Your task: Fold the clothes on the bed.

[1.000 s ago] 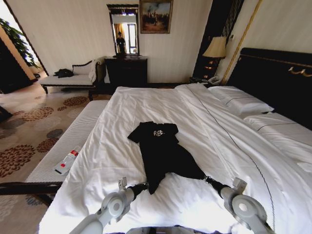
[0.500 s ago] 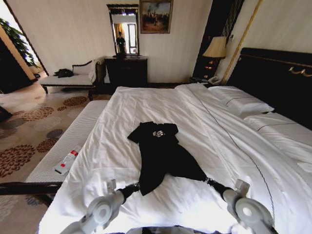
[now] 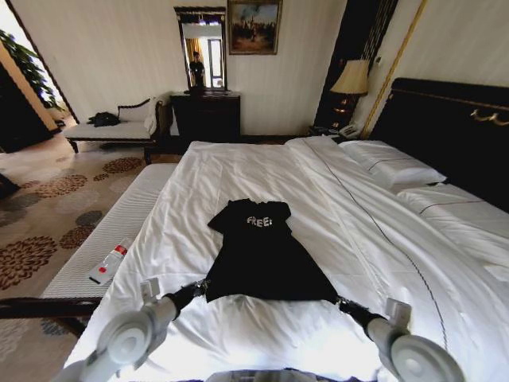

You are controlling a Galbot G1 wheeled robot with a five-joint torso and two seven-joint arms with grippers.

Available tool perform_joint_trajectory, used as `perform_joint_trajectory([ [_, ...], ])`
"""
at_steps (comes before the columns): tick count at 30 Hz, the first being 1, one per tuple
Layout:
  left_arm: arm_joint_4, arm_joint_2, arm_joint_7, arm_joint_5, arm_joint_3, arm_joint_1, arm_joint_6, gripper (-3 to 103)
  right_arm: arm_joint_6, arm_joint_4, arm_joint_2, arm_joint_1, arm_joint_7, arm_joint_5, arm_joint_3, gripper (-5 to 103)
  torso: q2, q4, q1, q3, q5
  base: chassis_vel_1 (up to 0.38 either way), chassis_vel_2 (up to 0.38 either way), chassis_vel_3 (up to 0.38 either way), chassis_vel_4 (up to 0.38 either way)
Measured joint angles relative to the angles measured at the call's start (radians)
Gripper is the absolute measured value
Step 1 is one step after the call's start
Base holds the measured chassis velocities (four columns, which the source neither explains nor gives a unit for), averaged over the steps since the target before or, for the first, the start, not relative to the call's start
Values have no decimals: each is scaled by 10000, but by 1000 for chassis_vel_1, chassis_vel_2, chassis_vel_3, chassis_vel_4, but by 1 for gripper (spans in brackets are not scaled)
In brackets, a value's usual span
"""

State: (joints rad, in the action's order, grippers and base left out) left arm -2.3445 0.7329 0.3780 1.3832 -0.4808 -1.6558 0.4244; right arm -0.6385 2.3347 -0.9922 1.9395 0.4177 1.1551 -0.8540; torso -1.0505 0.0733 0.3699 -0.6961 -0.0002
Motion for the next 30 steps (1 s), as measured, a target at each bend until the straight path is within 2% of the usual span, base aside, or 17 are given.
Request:
perform_joint_trajectory([
  [1,0,0,0,0,0,0,0,0,0,0,0,0,0,0,0,0,0,0,0,0,0,0,0,0,0],
  [5,-179,223,-35,-47,-993,-1529,100,0,-586,147,-41,253,359,-55,80,0,0,-3,-1,0,0,0,0,0,0],
  [10,-298,437,-44,-176,-1485,-2263,124,0,-795,165,-125,337,548,-434,345,0,0,-2,0,0,2,0,0,0,0],
  [17,-747,590,76,-204,-2601,-3249,333,0,-1003,1080,-257,1013,888,-676,616,0,0,-1,-1,0,1,0,0,0,0],
  [23,-822,892,73,-280,-2887,-3757,415,0,-1004,1227,-322,1472,859,-1019,568,0,0,0,-1,0,0,0,0,0,0],
  [30,-897,1252,249,-1359,-2389,-4259,798,0,-998,831,-511,1692,900,-1568,914,0,0,-2,0,-1,3,0,0,0,0],
])
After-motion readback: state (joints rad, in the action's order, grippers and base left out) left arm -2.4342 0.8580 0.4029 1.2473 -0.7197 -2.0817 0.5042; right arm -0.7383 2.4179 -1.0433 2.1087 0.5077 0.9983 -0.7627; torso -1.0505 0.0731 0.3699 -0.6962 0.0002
